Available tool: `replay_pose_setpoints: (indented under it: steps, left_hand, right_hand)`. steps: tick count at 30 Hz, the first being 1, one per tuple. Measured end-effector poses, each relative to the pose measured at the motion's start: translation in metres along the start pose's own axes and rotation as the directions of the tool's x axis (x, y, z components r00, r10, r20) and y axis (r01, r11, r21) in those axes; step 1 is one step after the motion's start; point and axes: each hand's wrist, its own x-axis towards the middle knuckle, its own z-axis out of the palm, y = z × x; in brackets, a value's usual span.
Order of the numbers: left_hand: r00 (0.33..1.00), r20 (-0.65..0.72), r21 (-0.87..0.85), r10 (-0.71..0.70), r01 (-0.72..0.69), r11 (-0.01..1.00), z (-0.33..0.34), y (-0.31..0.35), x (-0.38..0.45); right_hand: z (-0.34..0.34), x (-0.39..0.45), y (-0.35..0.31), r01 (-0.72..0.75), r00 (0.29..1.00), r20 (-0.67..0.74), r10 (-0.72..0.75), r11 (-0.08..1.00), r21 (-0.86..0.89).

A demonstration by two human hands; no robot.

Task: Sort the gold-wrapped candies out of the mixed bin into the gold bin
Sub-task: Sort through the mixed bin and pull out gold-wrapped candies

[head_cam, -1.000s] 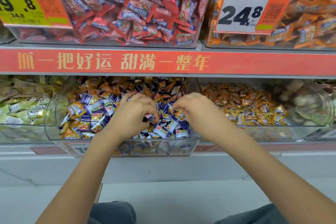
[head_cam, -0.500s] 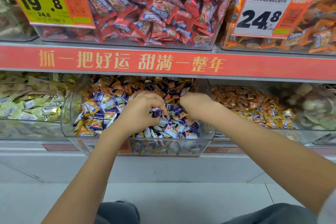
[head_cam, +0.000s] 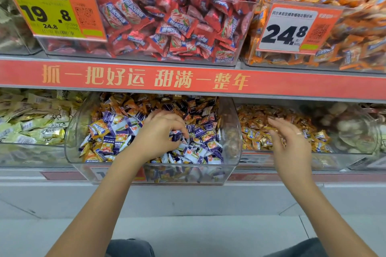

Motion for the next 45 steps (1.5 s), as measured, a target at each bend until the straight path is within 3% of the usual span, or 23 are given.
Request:
replay_pose_setpoints:
  steps: [2,5,6,8,10,12,15,18,21,23,27,29,30,31,34,38,40,41,45]
  left_hand:
    - [1.0,0.008,-0.002,-0.001,0.001,1.0,0.001,0.0,0.0]
    - [1.0,-0.006,-0.049,-0.004,0.004,0.999,-0.001,-0.002,0.001]
    - [1.0,-0.008,-0.065,-0.005,0.005,0.998,-0.002,-0.002,0.001]
    - [1.0,-0.004,-0.088,-0.008,0.008,0.996,-0.003,-0.002,0.002]
    - [1.0,-0.003,-0.092,-0.004,0.003,0.996,-0.003,-0.003,0.002]
    - [1.0,-0.015,-0.087,0.003,-0.004,0.996,-0.002,-0.005,0.002]
    - [0.999,-0.032,-0.088,0.0,-0.003,0.996,-0.001,-0.008,0.003]
    - [1.0,-0.024,-0.104,0.004,-0.006,0.995,-0.001,-0.01,0.004]
    - [1.0,-0.002,-0.117,0.006,-0.007,0.993,-0.002,-0.009,0.006]
    - [1.0,0.012,-0.121,0.006,-0.004,0.993,-0.002,-0.009,0.006]
    - [0.999,0.039,-0.124,-0.011,0.015,0.992,-0.002,-0.009,0.004]
    - [0.999,0.04,-0.12,-0.007,0.012,0.993,-0.002,-0.01,0.004]
    - [0.999,0.04,-0.115,-0.001,0.006,0.993,-0.002,-0.01,0.005]
    - [0.999,0.04,-0.113,0.003,0.001,0.994,-0.001,-0.011,0.006]
    - [0.999,0.044,-0.09,0.009,-0.005,0.996,0.0,-0.013,0.007]
    - [0.998,0.055,-0.074,0.03,-0.026,0.997,0.001,-0.012,0.007]
    - [0.995,0.085,-0.088,0.059,-0.052,0.995,0.001,-0.009,0.011]
    - [0.993,0.099,-0.121,0.062,-0.049,0.991,0.001,-0.007,0.014]
    - [0.989,0.142,-0.409,0.035,0.027,0.912,-0.005,0.01,0.016]
  right_hand:
    - [-0.004,0.001,0.001,-0.018,1.0,0.024,0.018,1.0,-0.001]
    - [-0.002,0.002,-0.024,0.255,0.967,-0.042,-0.253,0.966,0.039]
    - [0.003,0.001,-0.036,0.355,0.935,0.005,-0.355,0.934,0.025]
    - [0.018,0.008,-0.06,0.456,0.85,0.29,-0.44,0.89,0.013]
    - [0.043,0.019,-0.078,0.468,0.7,0.633,-0.33,0.882,-0.058]
    - [0.071,0.025,-0.091,0.5,0.545,0.808,-0.224,0.86,-0.1]
    - [0.094,0.027,-0.096,0.559,0.412,0.902,-0.132,0.818,-0.135]
    - [0.092,0.028,-0.085,0.441,0.337,0.936,-0.099,0.895,-0.064]
    - [0.087,0.023,-0.079,0.262,0.372,0.919,-0.13,0.964,0.03]
    - [0.094,0.019,-0.076,0.269,0.435,0.889,-0.145,0.963,0.025]
    - [0.104,0.019,-0.071,0.335,0.732,0.67,-0.124,0.922,-0.195]
    - [0.097,0.022,-0.073,0.298,0.791,0.591,-0.156,0.943,-0.149]
    - [0.092,0.022,-0.075,0.257,0.77,0.617,-0.162,0.964,-0.067]
    - [0.085,0.022,-0.079,0.202,0.701,0.695,-0.159,0.979,0.02]
    - [0.076,0.015,-0.088,0.139,0.375,0.918,-0.131,0.987,0.085]
    - [0.081,0.015,-0.09,0.157,0.243,0.962,-0.127,0.983,0.091]
    - [0.084,0.014,-0.089,0.09,0.241,0.964,-0.111,0.992,0.092]
    - [0.088,0.013,-0.088,0.04,0.276,0.957,-0.093,0.996,0.085]
    - [0.099,0.007,-0.085,-0.029,0.536,0.843,-0.043,0.997,0.07]
